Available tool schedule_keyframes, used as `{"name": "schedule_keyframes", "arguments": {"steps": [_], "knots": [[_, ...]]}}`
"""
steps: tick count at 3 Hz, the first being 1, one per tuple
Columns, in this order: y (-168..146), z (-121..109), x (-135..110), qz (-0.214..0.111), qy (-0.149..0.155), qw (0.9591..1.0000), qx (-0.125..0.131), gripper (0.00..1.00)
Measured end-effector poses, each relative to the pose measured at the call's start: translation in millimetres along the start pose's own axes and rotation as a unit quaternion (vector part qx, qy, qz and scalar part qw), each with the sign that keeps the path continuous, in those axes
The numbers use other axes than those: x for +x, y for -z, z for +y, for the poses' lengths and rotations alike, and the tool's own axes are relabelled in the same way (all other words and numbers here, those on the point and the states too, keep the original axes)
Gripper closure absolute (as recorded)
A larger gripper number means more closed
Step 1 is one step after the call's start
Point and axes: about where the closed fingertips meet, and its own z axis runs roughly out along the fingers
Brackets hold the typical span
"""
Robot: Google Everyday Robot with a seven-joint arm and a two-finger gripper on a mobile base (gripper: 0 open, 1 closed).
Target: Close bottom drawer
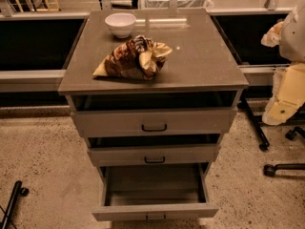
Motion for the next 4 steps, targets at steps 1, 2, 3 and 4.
{"name": "schedule_keyframes", "arguments": {"steps": [1,2,3,4], "knots": [[0,0,0,0.0,0.0,1.0,0.0,0.0],[-31,7,4,-0.015,-0.002,0.9986,-0.052,0.0],[-93,32,6,-0.064,-0.008,0.9904,-0.123,0.0],[-164,79,14,-0.138,-0.03,0.9764,-0.163,0.0]]}}
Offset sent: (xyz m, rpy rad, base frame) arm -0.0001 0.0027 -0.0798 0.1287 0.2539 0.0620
